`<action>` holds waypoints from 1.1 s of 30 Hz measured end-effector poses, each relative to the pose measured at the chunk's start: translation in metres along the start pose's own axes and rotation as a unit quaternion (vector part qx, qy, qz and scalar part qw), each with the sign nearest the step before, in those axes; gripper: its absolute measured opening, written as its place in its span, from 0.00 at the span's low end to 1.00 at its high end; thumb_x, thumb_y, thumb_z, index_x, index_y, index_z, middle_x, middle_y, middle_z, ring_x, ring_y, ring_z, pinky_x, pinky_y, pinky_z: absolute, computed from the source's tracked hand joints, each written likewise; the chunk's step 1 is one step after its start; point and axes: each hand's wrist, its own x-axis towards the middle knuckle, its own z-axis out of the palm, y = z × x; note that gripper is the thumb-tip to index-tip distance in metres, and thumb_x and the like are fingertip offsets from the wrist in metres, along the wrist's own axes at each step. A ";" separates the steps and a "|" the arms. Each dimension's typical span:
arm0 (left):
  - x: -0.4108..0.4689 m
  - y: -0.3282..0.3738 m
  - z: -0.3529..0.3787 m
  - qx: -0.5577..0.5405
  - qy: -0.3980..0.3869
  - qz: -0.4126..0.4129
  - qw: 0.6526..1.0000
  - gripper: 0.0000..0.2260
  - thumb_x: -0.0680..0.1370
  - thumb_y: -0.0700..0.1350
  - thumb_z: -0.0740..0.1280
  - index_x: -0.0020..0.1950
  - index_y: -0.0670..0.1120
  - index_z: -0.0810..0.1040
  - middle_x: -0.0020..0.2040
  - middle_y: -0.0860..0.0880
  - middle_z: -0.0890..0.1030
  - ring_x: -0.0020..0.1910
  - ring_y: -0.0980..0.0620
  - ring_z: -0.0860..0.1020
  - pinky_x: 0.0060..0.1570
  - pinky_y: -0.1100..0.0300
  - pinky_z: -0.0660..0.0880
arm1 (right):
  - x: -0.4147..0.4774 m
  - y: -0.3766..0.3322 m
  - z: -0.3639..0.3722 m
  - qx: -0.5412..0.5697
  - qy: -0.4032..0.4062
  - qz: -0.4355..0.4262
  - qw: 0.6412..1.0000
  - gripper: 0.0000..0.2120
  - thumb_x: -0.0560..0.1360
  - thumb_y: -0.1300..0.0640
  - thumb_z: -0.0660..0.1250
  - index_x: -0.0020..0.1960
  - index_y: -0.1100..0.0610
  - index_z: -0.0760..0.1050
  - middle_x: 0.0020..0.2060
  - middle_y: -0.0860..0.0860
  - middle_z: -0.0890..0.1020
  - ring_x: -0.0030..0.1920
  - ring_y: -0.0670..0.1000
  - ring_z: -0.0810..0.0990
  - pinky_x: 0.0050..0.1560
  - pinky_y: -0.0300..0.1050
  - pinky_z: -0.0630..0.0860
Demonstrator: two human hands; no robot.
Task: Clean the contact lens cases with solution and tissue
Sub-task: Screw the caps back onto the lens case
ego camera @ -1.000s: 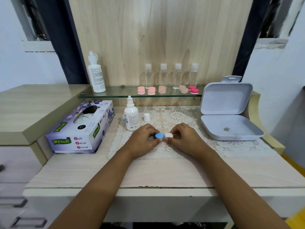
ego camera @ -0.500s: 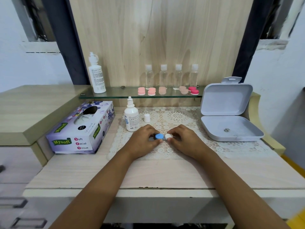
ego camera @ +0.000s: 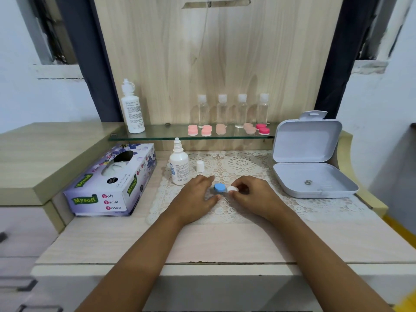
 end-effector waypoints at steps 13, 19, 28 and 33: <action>0.004 -0.002 0.005 0.077 -0.060 -0.018 0.995 0.24 0.80 0.56 0.55 0.74 0.48 0.62 0.76 0.51 0.59 0.74 0.52 0.56 0.72 0.60 0.53 | 0.085 -0.033 -0.037 -0.057 0.248 0.047 0.966 0.14 0.75 0.52 0.62 0.51 0.62 0.76 0.52 0.57 0.79 0.49 0.56 0.76 0.41 0.44 0.68; 0.004 -0.002 0.006 0.072 -0.049 -0.014 0.996 0.24 0.80 0.56 0.55 0.74 0.47 0.63 0.76 0.52 0.59 0.74 0.54 0.56 0.71 0.62 0.51 | 0.110 -0.042 -0.030 -0.168 0.225 0.083 0.956 0.16 0.77 0.52 0.60 0.57 0.64 0.72 0.56 0.58 0.75 0.54 0.59 0.75 0.44 0.48 0.71; 0.002 0.000 0.003 0.068 -0.054 -0.021 0.996 0.24 0.80 0.56 0.55 0.74 0.48 0.63 0.75 0.52 0.60 0.74 0.53 0.58 0.72 0.59 0.54 | 0.125 -0.037 -0.023 -0.178 0.197 0.122 0.956 0.18 0.77 0.47 0.61 0.56 0.62 0.73 0.54 0.57 0.76 0.52 0.57 0.77 0.41 0.46 0.68; 0.002 0.001 0.002 0.064 -0.059 -0.024 0.996 0.24 0.80 0.56 0.55 0.74 0.49 0.62 0.76 0.53 0.59 0.74 0.53 0.57 0.72 0.59 0.53 | 0.117 -0.027 -0.026 -0.146 0.223 0.098 0.959 0.20 0.77 0.46 0.60 0.56 0.62 0.74 0.53 0.58 0.78 0.52 0.58 0.77 0.41 0.46 0.69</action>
